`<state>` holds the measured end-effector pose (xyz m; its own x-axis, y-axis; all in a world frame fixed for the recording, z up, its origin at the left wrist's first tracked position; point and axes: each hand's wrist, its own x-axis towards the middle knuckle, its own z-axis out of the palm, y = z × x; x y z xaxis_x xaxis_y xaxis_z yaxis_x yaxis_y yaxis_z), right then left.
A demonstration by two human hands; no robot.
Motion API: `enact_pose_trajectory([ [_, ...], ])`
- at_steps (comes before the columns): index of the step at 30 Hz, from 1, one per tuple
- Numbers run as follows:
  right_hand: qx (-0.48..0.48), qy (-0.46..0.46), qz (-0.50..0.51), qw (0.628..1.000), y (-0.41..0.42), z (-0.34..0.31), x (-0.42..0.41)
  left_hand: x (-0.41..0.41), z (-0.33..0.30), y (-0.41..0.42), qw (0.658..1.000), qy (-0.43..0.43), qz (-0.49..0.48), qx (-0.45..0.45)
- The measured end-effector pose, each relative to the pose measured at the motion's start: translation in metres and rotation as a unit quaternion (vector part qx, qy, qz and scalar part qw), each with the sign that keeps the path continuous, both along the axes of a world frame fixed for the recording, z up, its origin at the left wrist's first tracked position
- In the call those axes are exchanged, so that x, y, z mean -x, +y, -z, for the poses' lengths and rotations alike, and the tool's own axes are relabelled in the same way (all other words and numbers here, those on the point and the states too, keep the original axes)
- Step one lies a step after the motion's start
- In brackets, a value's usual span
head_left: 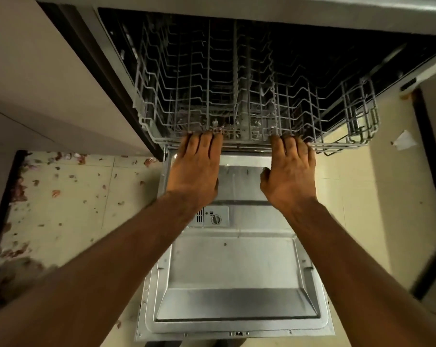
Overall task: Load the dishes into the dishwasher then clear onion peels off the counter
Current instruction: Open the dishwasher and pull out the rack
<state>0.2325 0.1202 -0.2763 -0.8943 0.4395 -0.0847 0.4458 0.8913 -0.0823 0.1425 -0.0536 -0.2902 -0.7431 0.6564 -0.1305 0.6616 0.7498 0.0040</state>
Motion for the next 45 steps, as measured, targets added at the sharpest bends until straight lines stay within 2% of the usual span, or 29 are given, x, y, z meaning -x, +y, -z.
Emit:
enact_pose_trajectory([
  [3,0.016,0.02,-0.004,1.0,-0.009,0.0,-0.021,-0.02,0.0,-0.011,1.0,-0.008,-0.003,-0.007],
  [8,0.06,-0.027,0.025,0.998,-0.026,-0.008,-0.046,-0.052,0.003,-0.028,0.999,-0.022,-0.015,-0.04],
  [12,0.083,-0.043,0.032,0.995,-0.035,-0.013,-0.069,-0.075,0.004,-0.038,0.996,-0.062,-0.026,-0.058],
  [16,0.118,-0.039,0.035,0.992,-0.037,-0.019,-0.08,-0.088,0.004,-0.043,0.995,-0.067,-0.024,-0.067],
  [23,0.125,-0.053,0.053,0.989,-0.054,-0.023,-0.09,-0.1,-0.005,-0.046,0.992,-0.062,-0.052,-0.096],
  [29,0.143,-0.056,0.075,0.985,-0.065,-0.022,-0.126,-0.132,0.007,-0.068,0.994,-0.053,-0.019,-0.098],
  [35,0.161,-0.058,0.08,0.982,-0.083,-0.025,-0.146,-0.151,0.011,-0.086,0.992,-0.06,-0.034,-0.105],
  [41,0.159,-0.058,0.094,0.981,-0.094,-0.021,-0.167,-0.168,0.016,-0.103,0.992,-0.059,-0.01,-0.108],
  [45,0.117,-0.068,0.087,0.987,-0.105,-0.015,-0.184,-0.185,0.023,-0.114,0.99,-0.041,0.0,-0.132],
])
